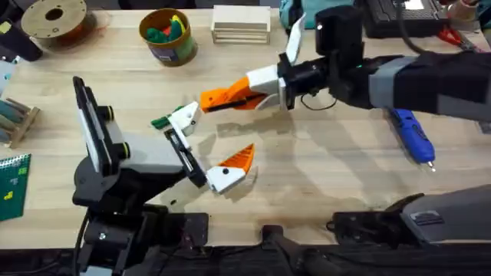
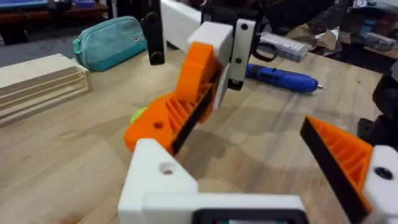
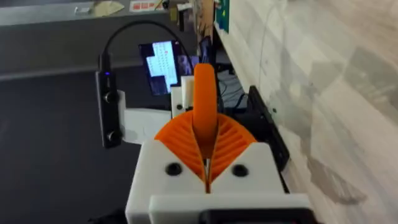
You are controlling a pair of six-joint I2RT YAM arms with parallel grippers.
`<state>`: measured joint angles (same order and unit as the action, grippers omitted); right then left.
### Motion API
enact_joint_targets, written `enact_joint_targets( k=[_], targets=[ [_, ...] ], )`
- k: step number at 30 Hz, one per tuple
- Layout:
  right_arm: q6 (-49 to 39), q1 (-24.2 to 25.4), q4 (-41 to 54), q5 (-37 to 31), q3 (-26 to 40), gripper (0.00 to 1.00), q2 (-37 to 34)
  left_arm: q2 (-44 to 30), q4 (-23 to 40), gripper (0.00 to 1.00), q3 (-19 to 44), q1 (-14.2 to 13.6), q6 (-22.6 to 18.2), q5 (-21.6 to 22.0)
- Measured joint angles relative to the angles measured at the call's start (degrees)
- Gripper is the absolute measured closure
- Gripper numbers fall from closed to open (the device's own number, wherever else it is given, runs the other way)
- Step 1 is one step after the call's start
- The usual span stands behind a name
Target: Pick up the gripper from the table and insert it into the empty holder that is missing its gripper. Then pick up a screw, insert it into the mounting hole, and use the screwdriver to tighten it. Finally, clean up the table by picking up the vegetable and placing it into the bucket.
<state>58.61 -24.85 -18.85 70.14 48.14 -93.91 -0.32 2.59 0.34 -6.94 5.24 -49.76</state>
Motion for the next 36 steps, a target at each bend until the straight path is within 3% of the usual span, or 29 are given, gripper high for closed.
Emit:
enact_joint_targets(
  k=[7, 18, 36],
  targets=[
    [0.1, 1.0, -0.4, 6.7, 0.0, 0.98, -2.9, 0.0, 0.0, 0.015, 0.0, 0.0, 0.0, 0.0],
    [0.0, -0.2, -0.7, 10.9, 0.0, 0.98, -3.2, 0.0, 0.0, 0.016, 0.0, 0.0, 0.0, 0.0],
    [-0.7, -3.7, -1.8, 10.3, 5.3, 0.98, -7.9, 0.0, -0.5, 0.015, 0.0, 0.0, 0.3, 0.0]
  ],
)
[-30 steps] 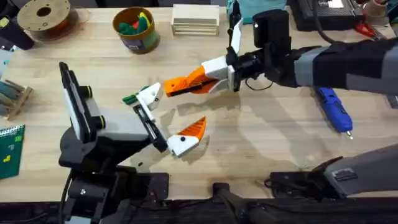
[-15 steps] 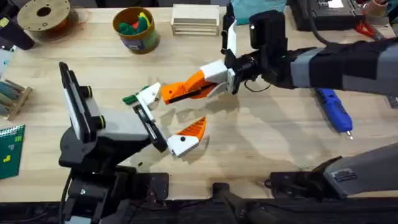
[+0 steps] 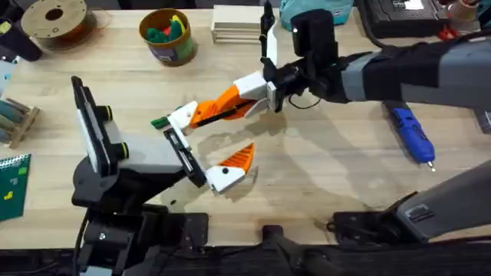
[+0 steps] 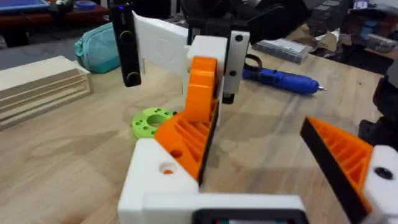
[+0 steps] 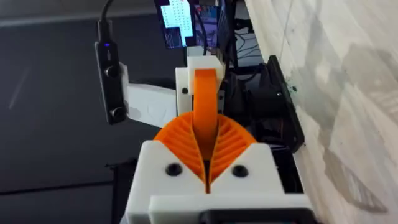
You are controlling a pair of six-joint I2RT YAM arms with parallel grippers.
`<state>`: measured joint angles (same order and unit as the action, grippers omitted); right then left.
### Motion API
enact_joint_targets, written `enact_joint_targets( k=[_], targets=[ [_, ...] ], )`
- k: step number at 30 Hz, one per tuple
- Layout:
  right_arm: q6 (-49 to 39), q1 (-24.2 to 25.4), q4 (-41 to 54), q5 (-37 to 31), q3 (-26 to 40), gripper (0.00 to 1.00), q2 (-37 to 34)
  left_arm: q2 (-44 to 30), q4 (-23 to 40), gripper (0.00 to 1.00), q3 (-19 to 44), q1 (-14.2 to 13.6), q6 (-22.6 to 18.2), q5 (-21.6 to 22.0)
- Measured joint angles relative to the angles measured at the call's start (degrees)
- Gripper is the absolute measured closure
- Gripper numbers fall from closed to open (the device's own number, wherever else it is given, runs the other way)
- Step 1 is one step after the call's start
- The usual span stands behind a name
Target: Pick up the gripper from the table and insert it into the empty holder that is missing its gripper. Then pick up a screw, insert it into the mounting hole, and use the screwdriver to tighten it. Finally, clean up the table by picking up the vegetable and placing it into the bucket.
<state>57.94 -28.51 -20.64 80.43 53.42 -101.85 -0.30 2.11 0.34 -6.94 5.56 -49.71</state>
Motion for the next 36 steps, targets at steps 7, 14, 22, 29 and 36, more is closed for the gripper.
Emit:
enact_joint_targets(
  k=[7, 14, 22, 29, 36],
  targets=[
    [-0.8, -1.2, 0.0, 1.9, 3.3, 0.98, -4.0, 0.0, 0.3, 0.015, 0.0, 0.0, 0.1, 0.8],
    [-1.0, -3.1, 0.0, 4.4, 9.3, 0.98, -9.3, 0.0, 0.2, 0.015, 0.0, 0.2, 0.1, 2.7],
    [-0.9, -3.5, 0.0, 4.5, 10.6, 0.98, -10.4, 0.0, 0.3, 0.015, 0.0, 0.5, 0.1, 3.7],
    [-0.7, -3.5, 0.0, 4.9, 11.0, 0.98, -11.6, 0.0, 1.0, 0.015, 0.0, 0.5, 0.3, 3.9],
    [-0.1, -3.4, 0.0, 4.9, 11.1, 0.98, -11.9, 0.0, 0.9, 0.015, 0.0, 0.5, 0.6, 3.0]
  ],
)
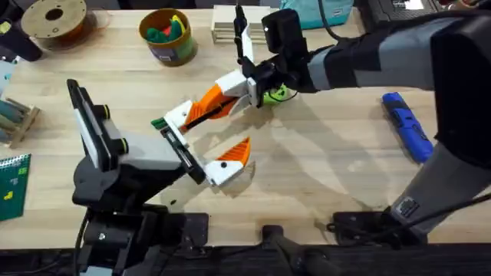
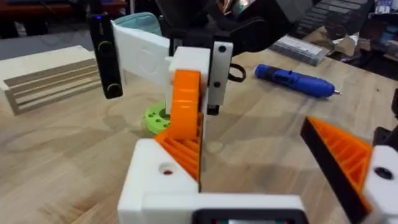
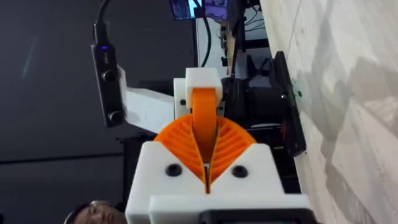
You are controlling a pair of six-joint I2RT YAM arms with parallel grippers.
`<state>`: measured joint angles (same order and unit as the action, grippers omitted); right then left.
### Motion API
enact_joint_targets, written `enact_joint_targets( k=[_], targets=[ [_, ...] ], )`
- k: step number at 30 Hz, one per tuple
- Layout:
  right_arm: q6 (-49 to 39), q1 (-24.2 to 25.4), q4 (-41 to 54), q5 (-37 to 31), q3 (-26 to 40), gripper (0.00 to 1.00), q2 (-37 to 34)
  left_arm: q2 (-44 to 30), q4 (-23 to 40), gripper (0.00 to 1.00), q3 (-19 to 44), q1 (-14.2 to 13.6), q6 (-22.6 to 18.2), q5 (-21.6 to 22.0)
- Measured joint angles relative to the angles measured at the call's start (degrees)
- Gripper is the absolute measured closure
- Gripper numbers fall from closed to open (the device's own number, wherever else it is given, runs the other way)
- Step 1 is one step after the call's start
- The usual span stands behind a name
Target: Pick up the gripper from the table and insert it into the empty holder that is missing its gripper. Then pick up a screw, insert it into the mounting hole, and use the screwdriver to tighten it. Finally, clean up the table by picking up the vegetable and placing it into the bucket.
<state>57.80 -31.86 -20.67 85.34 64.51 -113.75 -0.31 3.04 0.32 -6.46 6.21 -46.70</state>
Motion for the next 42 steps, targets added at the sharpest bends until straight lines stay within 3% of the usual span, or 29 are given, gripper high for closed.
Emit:
enact_joint_targets(
  k=[20, 42],
  targets=[
    [1.0, -1.2, 0.0, -4.3, 1.4, 0.981, 0.0, 0.0, 0.2, 0.015, 0.0, 0.6, 0.4, 1.7],
    [0.9, -1.2, 0.0, -4.5, 1.5, 0.961, 0.0, 0.0, 0.2, 0.015, 0.0, 0.6, 0.4, 1.8]
  ],
)
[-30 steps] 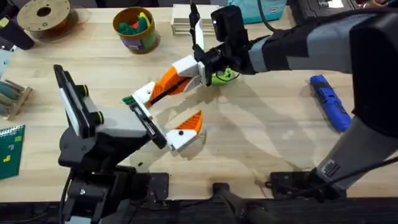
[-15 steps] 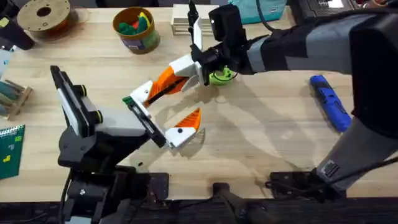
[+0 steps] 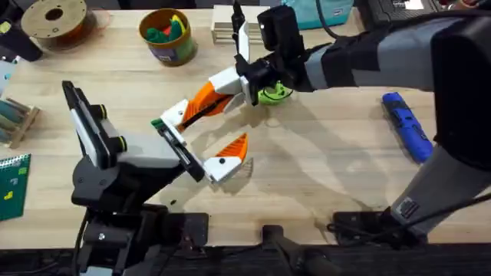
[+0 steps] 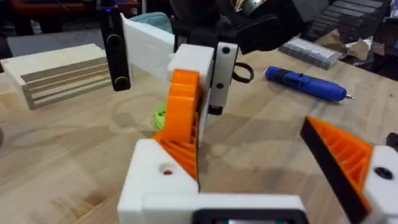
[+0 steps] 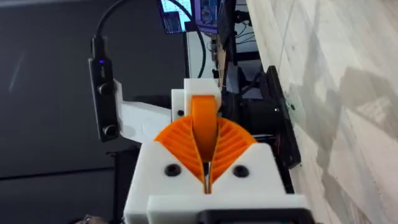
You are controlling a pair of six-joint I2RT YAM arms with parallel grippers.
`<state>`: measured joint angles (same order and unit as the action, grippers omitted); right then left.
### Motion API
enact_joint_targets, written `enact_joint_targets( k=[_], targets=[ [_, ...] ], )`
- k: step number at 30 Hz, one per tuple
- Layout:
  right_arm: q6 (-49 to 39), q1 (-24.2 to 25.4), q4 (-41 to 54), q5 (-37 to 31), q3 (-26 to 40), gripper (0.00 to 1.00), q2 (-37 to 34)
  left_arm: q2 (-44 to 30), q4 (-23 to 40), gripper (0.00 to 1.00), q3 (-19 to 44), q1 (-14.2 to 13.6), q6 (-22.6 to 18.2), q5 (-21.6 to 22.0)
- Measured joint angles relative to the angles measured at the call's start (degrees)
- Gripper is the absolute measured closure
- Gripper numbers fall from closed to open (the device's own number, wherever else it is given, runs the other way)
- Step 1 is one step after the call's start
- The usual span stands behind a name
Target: Pick up the gripper from the table and insert it into the empty holder that is missing its gripper. Then pick up a screw, insert it into the mounting hole, and use the screwdriver to tighten it. Finally, clean up the table by picking up the vegetable and placing it into the bucket.
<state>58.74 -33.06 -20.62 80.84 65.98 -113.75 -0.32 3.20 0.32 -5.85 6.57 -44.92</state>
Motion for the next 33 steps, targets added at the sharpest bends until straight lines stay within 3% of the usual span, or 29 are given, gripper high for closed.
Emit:
enact_joint_targets(
  k=[10, 24, 29, 33],
  targets=[
    [0.0, -0.1, 0.0, -0.2, 0.0, 0.884, 0.0, 0.0, 0.0, 0.015, 0.0, 0.0, 0.0, 0.2],
    [0.0, -1.0, 0.0, -2.5, 0.2, 0.573, 0.0, 0.0, -0.7, 0.015, 0.0, -0.2, -0.1, -0.4],
    [-0.3, -0.7, 0.1, -1.9, 0.2, 0.365, -0.4, 0.0, -1.5, 0.015, 0.0, -0.2, -0.7, -0.7],
    [-0.5, -0.5, 0.1, -1.3, 0.2, 0.315, -1.4, 0.0, -1.1, 0.015, 0.0, -0.2, -0.7, -1.0]
  ],
)
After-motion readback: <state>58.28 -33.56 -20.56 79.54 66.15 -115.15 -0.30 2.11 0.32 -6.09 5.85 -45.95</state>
